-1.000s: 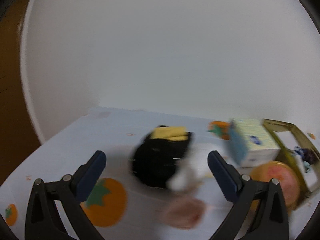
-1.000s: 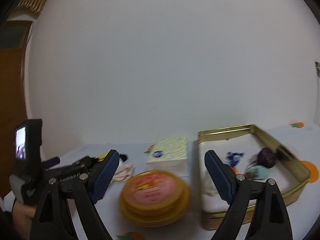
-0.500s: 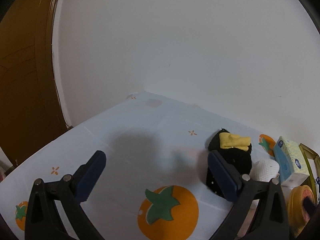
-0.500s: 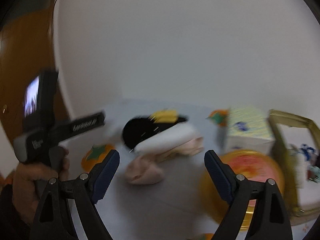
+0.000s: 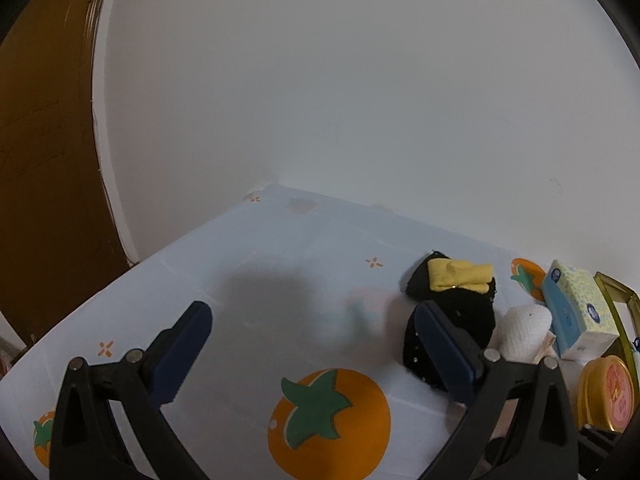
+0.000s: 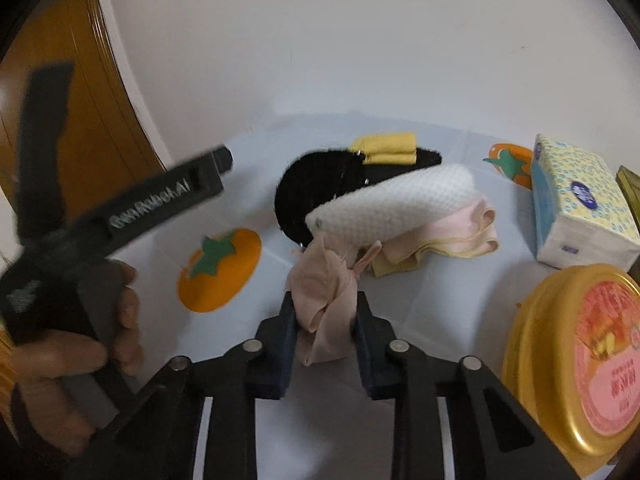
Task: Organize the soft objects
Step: 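Grasp the pink cloth with the right gripper while the left grasps the white textured roll, then carry the pink cloth and white roll over the gold tray with both grippers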
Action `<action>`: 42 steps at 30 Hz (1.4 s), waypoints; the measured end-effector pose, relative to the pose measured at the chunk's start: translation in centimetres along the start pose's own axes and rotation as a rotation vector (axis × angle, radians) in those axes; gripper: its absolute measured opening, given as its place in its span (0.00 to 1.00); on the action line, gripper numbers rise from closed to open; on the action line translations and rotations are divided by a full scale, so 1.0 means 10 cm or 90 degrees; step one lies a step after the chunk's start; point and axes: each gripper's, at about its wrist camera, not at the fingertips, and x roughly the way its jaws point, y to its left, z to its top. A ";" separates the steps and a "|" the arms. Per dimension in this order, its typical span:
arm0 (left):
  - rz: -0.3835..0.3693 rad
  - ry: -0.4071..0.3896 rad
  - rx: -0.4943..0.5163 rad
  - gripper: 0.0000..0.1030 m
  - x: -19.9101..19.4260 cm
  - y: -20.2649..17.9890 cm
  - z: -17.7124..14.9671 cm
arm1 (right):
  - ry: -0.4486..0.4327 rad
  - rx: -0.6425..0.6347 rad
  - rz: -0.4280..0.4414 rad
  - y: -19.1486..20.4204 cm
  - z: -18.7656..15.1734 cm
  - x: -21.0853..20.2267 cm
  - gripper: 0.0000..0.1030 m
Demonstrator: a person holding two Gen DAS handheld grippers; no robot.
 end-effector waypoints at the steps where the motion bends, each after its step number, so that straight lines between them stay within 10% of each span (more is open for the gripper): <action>1: -0.005 -0.006 -0.002 1.00 -0.02 0.01 0.00 | -0.011 0.002 0.009 -0.02 -0.02 -0.07 0.25; 8: -0.082 -0.061 -0.005 1.00 -0.21 -0.01 0.01 | -0.119 -0.039 0.044 -0.10 -0.23 -0.66 0.25; 13: -0.169 -0.062 0.063 0.98 -0.27 -0.28 -0.06 | -0.210 -0.039 -0.041 -0.29 -0.32 -1.04 0.25; 17: -0.218 -0.038 0.165 0.72 -0.29 -0.67 -0.14 | -0.234 -0.017 -0.099 -0.40 -0.32 -1.19 0.25; 21: -0.275 -0.003 0.239 0.70 -0.28 -1.03 -0.20 | -0.226 0.021 -0.115 -0.54 -0.28 -1.17 0.25; 26: -0.217 0.051 0.340 0.70 -0.05 -1.53 -0.28 | -0.223 0.040 -0.126 -0.61 -0.28 -1.23 0.26; 33: -0.226 0.178 0.268 0.37 0.39 -1.49 -0.21 | -0.228 0.049 -0.124 -0.62 -0.29 -1.36 0.26; 42: -0.291 0.036 0.039 0.29 0.04 -0.87 -0.04 | -0.250 0.059 -0.126 -0.51 -0.38 -1.50 0.26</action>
